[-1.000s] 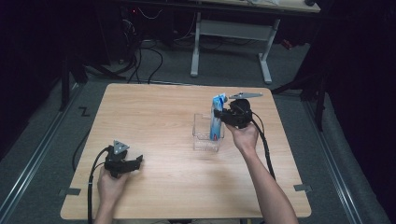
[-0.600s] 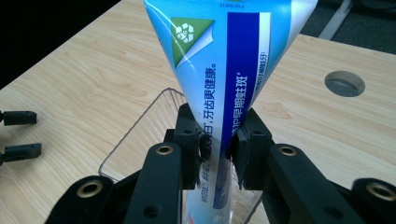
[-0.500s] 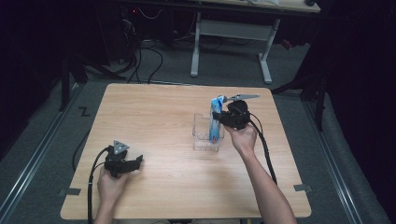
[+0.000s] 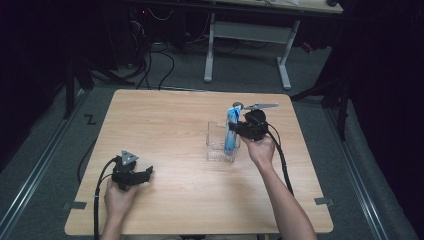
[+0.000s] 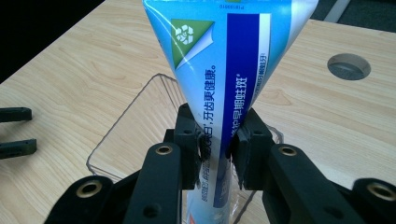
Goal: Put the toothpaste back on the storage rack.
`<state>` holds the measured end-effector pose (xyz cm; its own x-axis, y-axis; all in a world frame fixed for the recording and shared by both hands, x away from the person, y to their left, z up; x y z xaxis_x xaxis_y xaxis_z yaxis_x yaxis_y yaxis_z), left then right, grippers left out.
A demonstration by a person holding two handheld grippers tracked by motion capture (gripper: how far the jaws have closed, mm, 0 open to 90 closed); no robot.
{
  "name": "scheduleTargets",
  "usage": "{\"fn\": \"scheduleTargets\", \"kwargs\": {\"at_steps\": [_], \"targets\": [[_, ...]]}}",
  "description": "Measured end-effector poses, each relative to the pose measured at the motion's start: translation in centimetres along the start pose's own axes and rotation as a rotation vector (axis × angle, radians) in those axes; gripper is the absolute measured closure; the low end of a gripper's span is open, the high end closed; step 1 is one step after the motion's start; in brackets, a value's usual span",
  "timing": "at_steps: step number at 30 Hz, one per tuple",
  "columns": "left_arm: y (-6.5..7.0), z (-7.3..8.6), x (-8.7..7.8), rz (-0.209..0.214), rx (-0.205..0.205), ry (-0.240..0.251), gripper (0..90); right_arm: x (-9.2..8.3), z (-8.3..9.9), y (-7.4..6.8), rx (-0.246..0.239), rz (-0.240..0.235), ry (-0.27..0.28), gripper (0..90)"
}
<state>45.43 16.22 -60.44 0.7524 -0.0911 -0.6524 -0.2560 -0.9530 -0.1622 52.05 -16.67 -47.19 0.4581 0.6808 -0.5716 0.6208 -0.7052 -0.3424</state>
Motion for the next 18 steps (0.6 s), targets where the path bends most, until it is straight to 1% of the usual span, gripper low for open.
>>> {"fn": "scheduleTargets", "kwargs": {"at_steps": [8,12,18], "targets": [[0.0,0.0,0.0,0.0,0.0,0.0,24.9,0.28,0.24,0.06,0.019,-0.006,-0.007,73.4],[0.0,0.0,0.0,0.0,0.0,0.0,24.9,0.38,0.22,-0.06,0.008,-0.007,-0.005,73.2],[0.0,0.0,0.0,0.0,0.0,0.0,24.9,0.17,0.27,0.24,0.004,0.01,-0.008,72.6]]}}
Point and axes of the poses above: each handheld gripper's, and its own axes: x roughly forward along the jaws, z roughly out of its underside, y roughly to its right, the point moved 10 cm from there along x, roughly forward along the jaws, and after that the axes turned 15 degrees about -z, right-handed, at the moved point
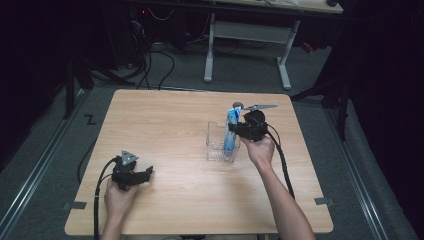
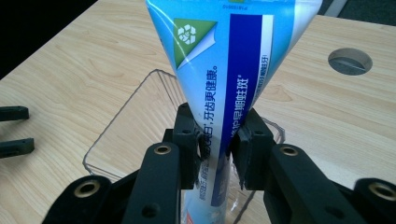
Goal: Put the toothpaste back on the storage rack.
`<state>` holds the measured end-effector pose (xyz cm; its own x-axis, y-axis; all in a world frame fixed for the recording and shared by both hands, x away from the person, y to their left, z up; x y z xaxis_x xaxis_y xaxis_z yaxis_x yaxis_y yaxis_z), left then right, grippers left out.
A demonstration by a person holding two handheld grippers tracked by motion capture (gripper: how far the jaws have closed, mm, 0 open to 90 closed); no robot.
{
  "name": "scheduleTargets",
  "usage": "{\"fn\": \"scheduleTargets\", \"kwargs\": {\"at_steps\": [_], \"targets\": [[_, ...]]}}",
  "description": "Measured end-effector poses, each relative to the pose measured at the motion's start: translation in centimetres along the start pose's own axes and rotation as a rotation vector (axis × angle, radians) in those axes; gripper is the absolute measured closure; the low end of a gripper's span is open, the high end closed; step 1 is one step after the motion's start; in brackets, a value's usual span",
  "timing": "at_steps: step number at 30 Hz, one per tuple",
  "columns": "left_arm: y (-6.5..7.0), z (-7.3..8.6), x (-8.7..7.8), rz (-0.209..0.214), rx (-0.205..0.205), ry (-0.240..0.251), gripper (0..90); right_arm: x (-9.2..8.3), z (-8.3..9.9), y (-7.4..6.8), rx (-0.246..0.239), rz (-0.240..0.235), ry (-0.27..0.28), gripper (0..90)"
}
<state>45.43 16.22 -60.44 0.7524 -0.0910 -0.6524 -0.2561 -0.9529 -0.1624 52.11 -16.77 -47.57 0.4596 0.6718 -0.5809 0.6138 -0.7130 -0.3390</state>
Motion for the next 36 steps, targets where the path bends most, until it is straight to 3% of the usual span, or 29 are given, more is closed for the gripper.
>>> {"fn": "scheduleTargets", "kwargs": {"at_steps": [15,23,32,36], "targets": [[0.0,0.0,0.0,-0.001,0.001,0.0,24.9,-0.4,0.1,0.5,-0.046,0.073,-0.016,70.0],[0.0,0.0,0.0,-0.002,0.0,0.0,24.9,-0.9,0.6,1.1,-0.041,0.096,-0.006,66.2],[0.0,0.0,0.0,-0.002,0.0,0.0,24.9,-1.2,0.9,1.3,-0.059,0.118,-0.008,56.7],[0.0,0.0,0.0,-0.002,0.0,0.0,24.9,-1.5,0.9,1.2,-0.05,0.106,0.007,52.2]]}}
Point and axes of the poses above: each handheld gripper's, and its own axes: x roughly forward along the jaws, z roughly out of its underside, y roughly to its right, the point moved 10 cm from there along x, roughly forward along the jaws, and after that the axes turned 15 degrees about -z, right-handed, at the moved point
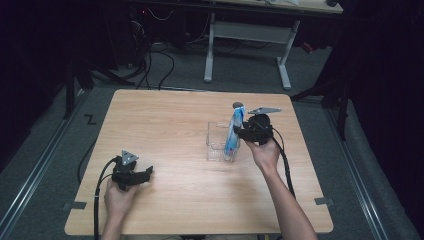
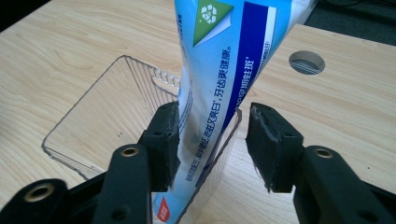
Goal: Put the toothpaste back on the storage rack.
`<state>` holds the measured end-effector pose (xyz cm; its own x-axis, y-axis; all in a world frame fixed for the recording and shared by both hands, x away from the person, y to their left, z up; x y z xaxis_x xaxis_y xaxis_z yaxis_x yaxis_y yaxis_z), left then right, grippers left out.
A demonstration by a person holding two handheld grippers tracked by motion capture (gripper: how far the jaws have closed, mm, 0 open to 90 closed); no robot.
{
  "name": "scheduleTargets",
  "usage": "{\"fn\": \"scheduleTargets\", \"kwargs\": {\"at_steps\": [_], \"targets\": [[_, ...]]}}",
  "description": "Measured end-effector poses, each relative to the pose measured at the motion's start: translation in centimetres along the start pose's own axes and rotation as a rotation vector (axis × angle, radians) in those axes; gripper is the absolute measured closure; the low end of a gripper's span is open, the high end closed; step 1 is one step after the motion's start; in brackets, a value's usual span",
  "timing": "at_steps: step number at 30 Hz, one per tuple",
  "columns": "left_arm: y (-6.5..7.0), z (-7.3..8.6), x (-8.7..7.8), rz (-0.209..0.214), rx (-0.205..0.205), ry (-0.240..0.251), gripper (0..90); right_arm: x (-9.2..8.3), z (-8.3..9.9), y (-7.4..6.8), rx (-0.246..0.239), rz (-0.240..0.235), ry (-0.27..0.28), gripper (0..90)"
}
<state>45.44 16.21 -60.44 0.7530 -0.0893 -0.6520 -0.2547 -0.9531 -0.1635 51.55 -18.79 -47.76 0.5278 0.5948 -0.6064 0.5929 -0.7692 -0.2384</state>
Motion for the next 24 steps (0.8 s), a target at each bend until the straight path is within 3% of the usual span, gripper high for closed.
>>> {"fn": "scheduleTargets", "kwargs": {"at_steps": [10,24], "targets": [[0.0,0.0,0.0,0.0,0.0,0.0,24.9,-1.7,-0.5,-0.1,-0.017,-0.007,0.066,45.7],[0.0,0.0,0.0,0.0,0.0,0.0,24.9,-4.4,-0.4,0.5,-0.005,-0.009,0.116,44.2]]}}
Point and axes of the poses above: each handheld gripper's, and its own axes: x roughly forward along the jaws, z roughly out of its underside, y roughly to its right, the point moved 10 cm from there along x, roughly forward along the jaws, and after that the axes turned 15 degrees about -z, right-handed, at the moved point
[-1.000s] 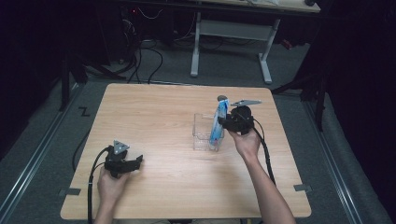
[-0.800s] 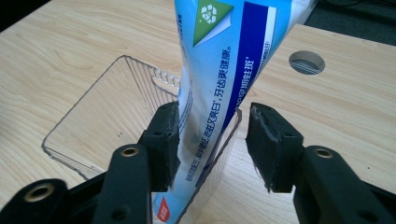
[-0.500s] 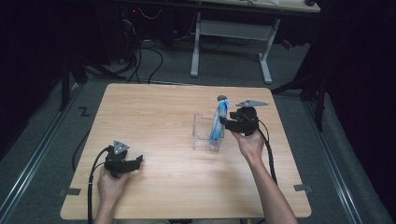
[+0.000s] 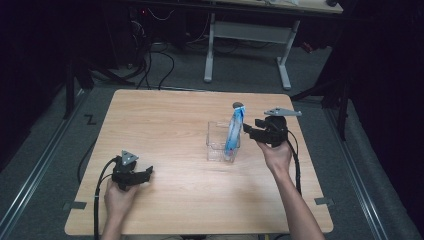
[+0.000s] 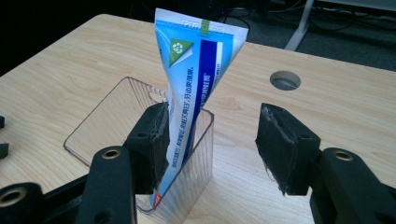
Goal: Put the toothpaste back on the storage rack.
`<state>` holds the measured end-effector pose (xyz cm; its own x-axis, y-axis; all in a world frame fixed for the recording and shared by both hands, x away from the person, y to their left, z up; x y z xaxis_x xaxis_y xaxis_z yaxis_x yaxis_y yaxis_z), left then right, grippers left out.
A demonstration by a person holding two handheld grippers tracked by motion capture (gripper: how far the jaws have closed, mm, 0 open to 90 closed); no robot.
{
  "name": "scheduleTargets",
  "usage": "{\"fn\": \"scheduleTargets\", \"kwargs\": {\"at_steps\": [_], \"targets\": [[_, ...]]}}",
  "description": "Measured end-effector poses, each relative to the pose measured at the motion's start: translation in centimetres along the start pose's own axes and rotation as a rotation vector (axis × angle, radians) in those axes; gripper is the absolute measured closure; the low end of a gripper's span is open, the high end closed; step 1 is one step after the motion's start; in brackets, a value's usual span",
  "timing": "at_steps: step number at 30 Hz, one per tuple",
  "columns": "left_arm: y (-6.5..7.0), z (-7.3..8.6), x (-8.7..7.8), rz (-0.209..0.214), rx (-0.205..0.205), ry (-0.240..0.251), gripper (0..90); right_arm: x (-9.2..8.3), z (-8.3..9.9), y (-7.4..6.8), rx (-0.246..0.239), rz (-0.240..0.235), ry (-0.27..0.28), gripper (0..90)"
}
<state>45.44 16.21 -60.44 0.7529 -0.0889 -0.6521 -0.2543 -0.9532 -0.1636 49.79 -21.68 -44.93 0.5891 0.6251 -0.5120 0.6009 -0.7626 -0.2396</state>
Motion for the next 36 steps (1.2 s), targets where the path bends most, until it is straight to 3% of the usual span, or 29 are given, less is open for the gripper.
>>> {"fn": "scheduleTargets", "kwargs": {"at_steps": [36], "targets": [[0.0,0.0,0.0,0.0,0.0,0.0,24.9,-5.7,1.0,1.9,0.025,0.029,0.089,41.5]]}}
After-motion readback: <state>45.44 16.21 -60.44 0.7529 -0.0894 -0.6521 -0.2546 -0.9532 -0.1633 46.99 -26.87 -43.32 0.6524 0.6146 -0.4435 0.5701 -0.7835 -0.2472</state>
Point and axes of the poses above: each handheld gripper's, and its own axes: x roughly forward along the jaws, z roughly out of its underside, y roughly to its right, the point moved 10 cm from there along x, roughly forward along the jaws, and after that the axes turned 15 degrees about -z, right-handed, at the moved point
